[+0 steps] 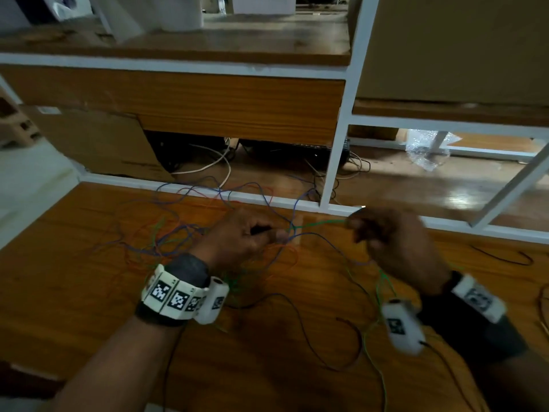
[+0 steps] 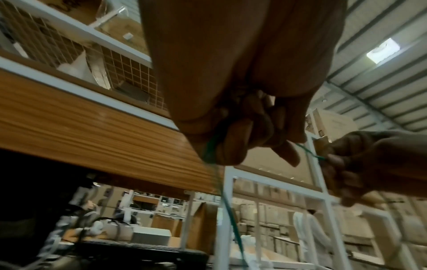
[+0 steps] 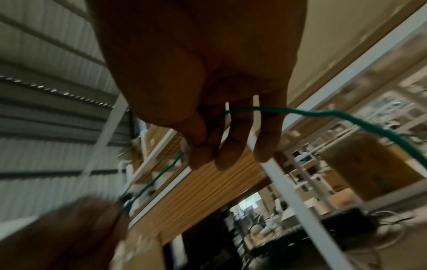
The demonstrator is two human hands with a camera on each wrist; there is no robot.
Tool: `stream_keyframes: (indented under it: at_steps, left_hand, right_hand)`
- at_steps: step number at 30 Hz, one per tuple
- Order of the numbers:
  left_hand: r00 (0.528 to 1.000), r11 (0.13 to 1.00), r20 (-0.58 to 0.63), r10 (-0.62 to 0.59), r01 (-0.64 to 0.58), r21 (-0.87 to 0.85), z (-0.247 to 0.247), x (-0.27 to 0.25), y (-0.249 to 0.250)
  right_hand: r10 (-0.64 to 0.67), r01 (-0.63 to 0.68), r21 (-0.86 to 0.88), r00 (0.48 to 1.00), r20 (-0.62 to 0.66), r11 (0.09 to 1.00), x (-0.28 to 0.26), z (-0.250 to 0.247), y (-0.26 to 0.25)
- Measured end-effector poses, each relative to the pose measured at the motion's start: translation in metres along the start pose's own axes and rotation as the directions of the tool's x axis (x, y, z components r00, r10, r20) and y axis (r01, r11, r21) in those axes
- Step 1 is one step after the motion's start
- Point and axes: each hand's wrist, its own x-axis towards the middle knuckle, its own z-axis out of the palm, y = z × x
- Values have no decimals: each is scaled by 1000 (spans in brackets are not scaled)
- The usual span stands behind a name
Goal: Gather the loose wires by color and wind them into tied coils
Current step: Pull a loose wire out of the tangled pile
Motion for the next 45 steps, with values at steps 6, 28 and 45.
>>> stream_keyframes:
  at_steps: [6,28,45]
  left_hand:
    - [985,995,-139,-100,103,14,-29,-22,-29]
    - [991,987,-37,-132,135,85,-35,-44,-44]
    - [996,997,81,-43,48,-60,71,10,36]
  right_hand:
    - [48,-91,-186,974,-221,978,-11,-60,44]
    - [197,-265,-123,896,-398,957,-21,-72,56]
    - [69,-79,-167,996,-63,983,-32,-26,53]
